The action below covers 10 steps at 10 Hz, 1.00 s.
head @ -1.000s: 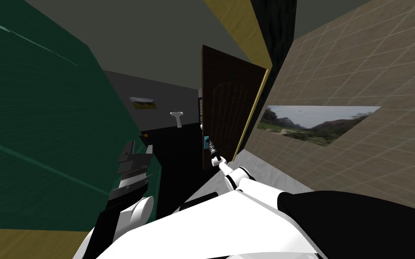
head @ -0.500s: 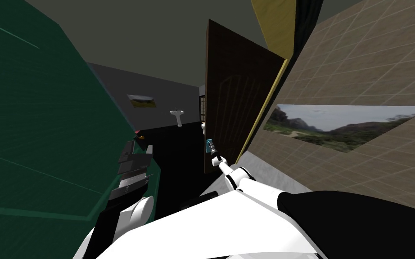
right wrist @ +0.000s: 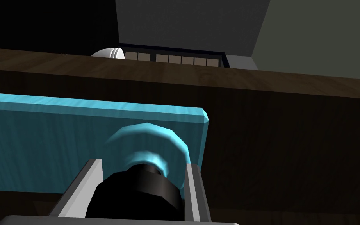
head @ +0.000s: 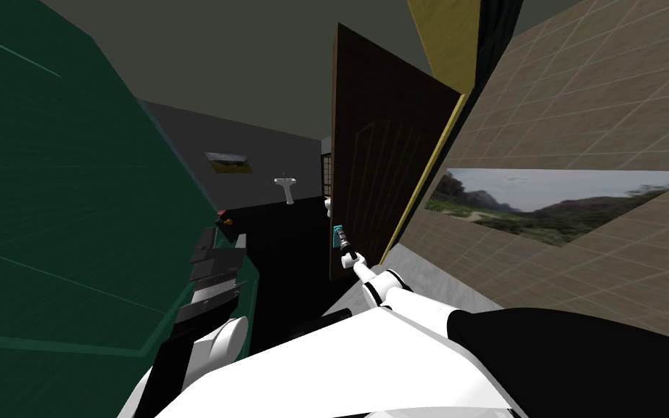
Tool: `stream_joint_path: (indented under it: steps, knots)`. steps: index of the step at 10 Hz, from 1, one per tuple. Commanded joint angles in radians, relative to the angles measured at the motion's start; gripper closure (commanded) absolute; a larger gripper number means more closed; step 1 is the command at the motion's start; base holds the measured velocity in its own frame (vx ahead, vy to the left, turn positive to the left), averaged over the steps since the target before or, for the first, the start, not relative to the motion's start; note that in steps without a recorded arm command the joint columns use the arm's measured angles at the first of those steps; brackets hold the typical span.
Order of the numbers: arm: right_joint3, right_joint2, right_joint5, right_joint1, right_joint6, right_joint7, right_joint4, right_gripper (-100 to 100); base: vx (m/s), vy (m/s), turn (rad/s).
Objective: Push the door open
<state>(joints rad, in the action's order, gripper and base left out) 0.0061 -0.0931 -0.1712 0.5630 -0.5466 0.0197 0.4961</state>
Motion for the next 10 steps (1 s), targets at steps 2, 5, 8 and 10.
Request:
stream_joint_path:
  steps: [2,5,8,10]
  knots:
    - [0.0,0.001,0.0,0.0,0.0,-0.001,0.0,100,-0.005,0.0,-0.002]
    - [-0.018,-0.008,-0.008,-0.003,0.0,0.009,-0.004,100,0.148,0.047,-0.038]
    - [-0.024,-0.01,-0.011,-0.003,0.0,0.012,-0.005,100,0.129,0.042,-0.014]
    - [-0.04,-0.017,-0.018,-0.004,0.0,0.02,-0.007,100,0.139,0.046,-0.037]
